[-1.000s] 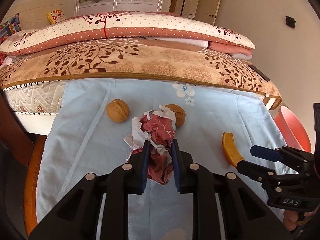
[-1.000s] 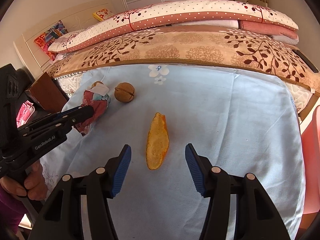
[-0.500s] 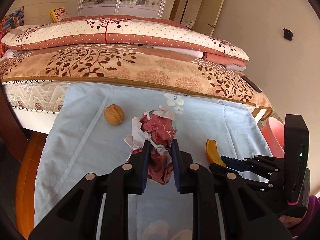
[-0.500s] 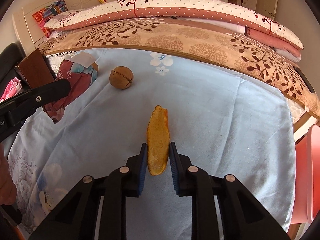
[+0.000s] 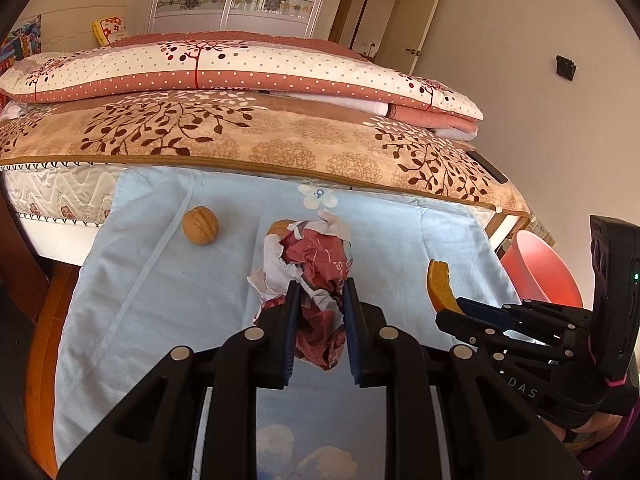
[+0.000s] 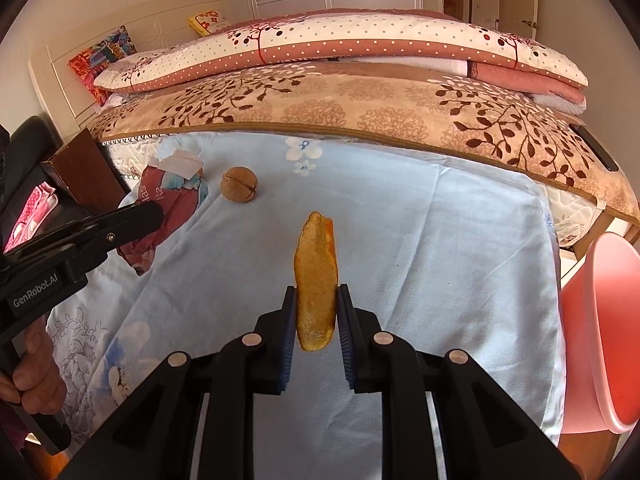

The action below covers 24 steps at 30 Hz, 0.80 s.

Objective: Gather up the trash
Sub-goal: 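Carry the orange peel and red paper over the pink bucket and open both tools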

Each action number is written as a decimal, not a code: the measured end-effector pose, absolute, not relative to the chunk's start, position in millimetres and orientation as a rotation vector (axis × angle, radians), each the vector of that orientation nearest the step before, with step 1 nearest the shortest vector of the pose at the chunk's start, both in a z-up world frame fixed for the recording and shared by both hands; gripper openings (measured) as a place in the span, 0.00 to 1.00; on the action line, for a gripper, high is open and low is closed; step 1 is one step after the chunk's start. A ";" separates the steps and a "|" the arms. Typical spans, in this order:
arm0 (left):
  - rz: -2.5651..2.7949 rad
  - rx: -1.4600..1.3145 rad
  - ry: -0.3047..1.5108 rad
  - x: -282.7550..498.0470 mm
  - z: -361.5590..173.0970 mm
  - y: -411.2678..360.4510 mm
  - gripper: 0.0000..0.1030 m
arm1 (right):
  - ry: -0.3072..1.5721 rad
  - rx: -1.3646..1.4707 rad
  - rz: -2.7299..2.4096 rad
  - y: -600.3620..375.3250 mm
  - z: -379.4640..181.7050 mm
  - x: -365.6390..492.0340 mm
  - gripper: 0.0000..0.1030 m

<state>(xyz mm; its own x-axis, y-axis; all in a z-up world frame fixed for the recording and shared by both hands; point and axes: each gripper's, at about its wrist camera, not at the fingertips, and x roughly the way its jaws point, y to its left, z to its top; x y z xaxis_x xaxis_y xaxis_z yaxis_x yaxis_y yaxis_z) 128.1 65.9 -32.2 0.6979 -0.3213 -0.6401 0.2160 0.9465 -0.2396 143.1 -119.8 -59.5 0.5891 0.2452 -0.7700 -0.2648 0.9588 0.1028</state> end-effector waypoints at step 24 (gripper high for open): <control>-0.459 -0.081 0.722 108.5 -11.9 -28.5 0.20 | 0.806 0.069 0.108 -209.8 -29.0 98.7 0.18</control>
